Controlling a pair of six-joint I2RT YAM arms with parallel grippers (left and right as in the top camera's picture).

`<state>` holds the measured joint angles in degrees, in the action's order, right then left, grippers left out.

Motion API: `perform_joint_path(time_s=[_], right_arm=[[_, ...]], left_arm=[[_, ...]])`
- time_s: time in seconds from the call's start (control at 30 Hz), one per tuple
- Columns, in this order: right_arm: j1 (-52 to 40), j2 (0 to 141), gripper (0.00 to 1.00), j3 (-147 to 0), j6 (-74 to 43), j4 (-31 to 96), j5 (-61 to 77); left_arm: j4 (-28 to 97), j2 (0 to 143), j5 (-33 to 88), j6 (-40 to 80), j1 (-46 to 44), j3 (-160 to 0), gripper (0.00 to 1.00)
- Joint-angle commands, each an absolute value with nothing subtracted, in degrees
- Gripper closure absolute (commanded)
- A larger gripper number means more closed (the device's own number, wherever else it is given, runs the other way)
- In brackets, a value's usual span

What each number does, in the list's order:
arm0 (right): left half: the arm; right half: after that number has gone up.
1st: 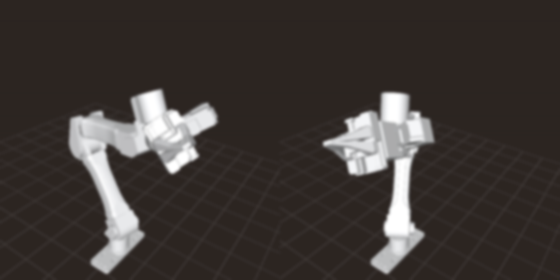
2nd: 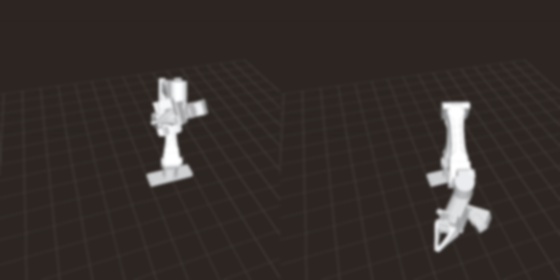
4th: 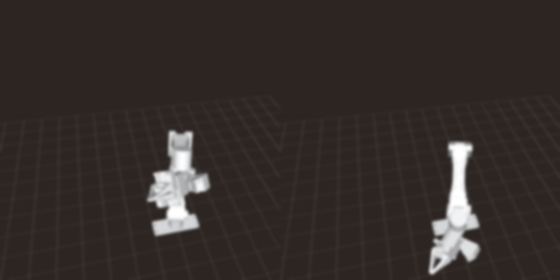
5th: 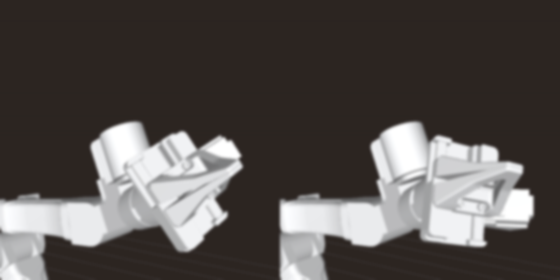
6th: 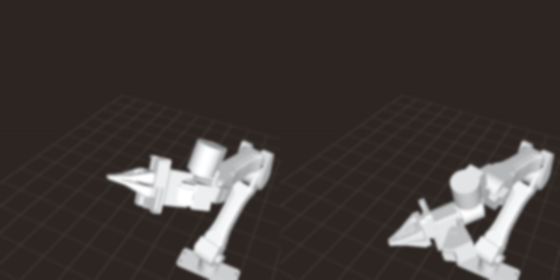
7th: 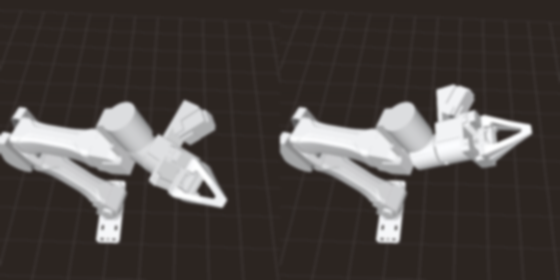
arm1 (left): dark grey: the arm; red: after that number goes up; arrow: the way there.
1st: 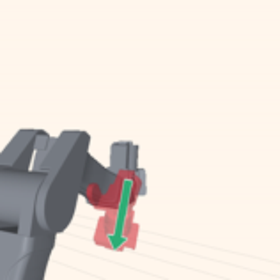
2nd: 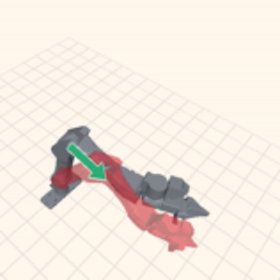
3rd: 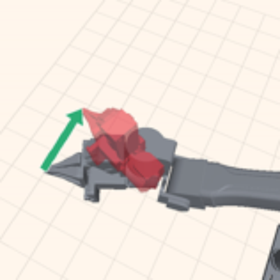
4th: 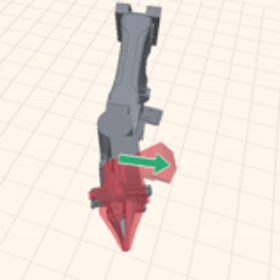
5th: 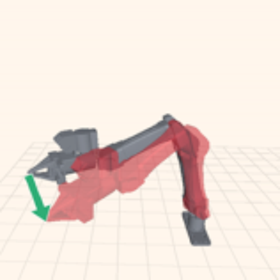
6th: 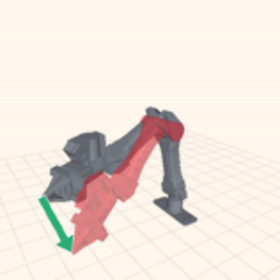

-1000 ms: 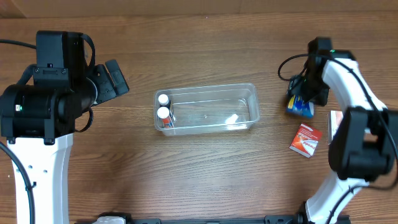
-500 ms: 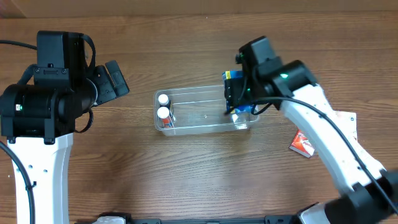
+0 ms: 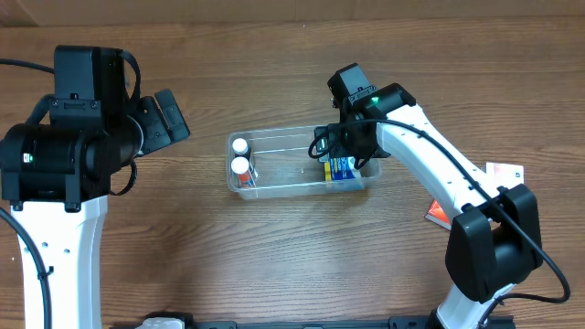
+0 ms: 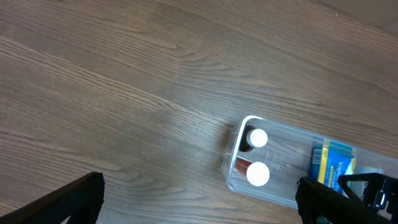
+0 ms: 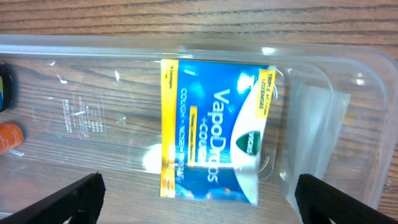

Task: Pack container
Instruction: 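Lower the VapoDrops box into the container's right end and release, then grasp the white Hansaplast bandage box with the right gripper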

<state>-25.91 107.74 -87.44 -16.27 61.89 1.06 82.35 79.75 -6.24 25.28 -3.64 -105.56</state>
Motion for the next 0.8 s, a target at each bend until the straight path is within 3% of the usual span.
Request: perform_joint_path(time_s=[0.0, 0.13, 0.23, 0.37, 0.57, 0.77], right_arm=[[-26.0, 107.2, 0.0, -87.4, -16.3, 61.3, -0.2], [-26.0, 105.9, 0.0, -92.4, -16.4, 62.3, -1.4], [-24.2, 100.2, 0.0, -102.3, -20.2, 67.3, -12.2], [-8.3, 91.8, 0.0, -105.8, -27.9, 71.6, -16.8], [19.4, 96.3, 0.0, -95.7, -9.2, 75.7, -10.2], [27.7, 102.2, 0.0, -81.3, 3.4, 64.5, -5.4]], left_arm=[[82.3, 79.9, -6.6, 24.2, -3.3, -106.2, 0.0], [82.4, 79.9, -6.6, 24.2, -3.3, -106.2, 0.0], [82.3, 79.9, -6.6, 24.2, -3.3, -106.2, 0.0], [82.3, 79.9, -6.6, 24.2, -3.3, -106.2, 0.0], [82.3, 79.9, -6.6, 24.2, -3.3, -106.2, 0.0], [82.3, 80.0, -6.6, 23.7, -3.3, -106.2, 0.0]])
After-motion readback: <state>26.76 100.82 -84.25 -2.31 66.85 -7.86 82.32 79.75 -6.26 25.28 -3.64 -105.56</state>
